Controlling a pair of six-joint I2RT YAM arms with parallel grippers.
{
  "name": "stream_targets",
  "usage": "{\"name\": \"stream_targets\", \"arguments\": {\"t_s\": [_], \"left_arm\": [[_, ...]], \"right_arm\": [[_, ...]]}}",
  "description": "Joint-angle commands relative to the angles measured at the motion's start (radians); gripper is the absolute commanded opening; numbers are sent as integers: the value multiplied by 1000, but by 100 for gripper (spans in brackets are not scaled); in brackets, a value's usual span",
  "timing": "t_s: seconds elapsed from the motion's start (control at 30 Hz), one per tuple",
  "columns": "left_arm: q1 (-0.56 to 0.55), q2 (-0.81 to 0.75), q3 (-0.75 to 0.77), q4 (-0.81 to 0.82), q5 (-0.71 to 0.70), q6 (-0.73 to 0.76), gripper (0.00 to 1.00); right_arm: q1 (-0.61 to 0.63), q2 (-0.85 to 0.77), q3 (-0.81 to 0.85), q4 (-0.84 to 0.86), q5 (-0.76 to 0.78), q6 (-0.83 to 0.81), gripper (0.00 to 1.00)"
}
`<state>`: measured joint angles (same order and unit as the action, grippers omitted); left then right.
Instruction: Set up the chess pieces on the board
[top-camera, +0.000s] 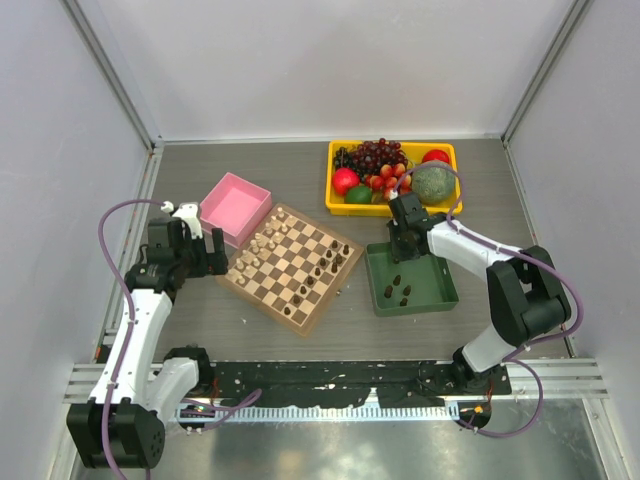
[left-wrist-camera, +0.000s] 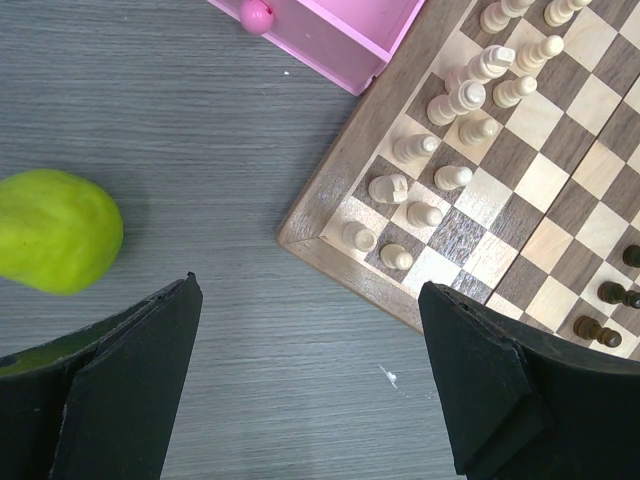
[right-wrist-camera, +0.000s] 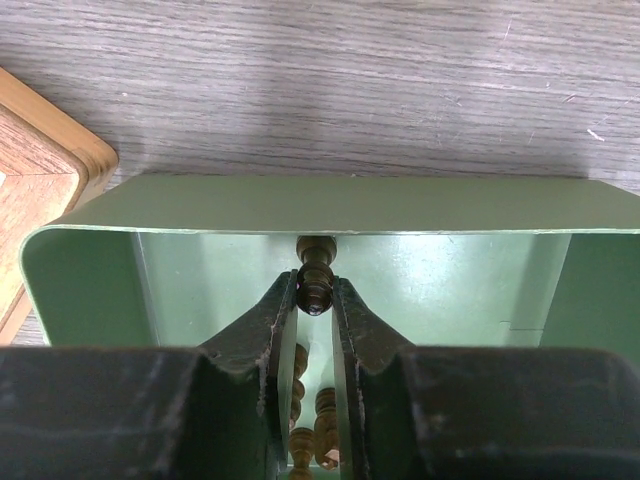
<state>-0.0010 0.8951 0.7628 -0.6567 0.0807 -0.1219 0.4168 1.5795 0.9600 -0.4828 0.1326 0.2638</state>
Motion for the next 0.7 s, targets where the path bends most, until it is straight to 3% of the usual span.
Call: {"name": "stream_targets", "arguments": {"t_s": [0.0, 0.17, 0.67], "left_arm": [[-4, 2, 38, 5, 14, 13, 99], [-4, 4, 39, 5, 16, 13, 99], [-4, -1, 38, 5, 16, 13, 99]], "right_arm": [[-3, -29, 37, 24, 2, -15, 18], [2, -68, 71, -34, 24, -40, 10], [74, -253, 140, -158, -31, -20, 10]]}}
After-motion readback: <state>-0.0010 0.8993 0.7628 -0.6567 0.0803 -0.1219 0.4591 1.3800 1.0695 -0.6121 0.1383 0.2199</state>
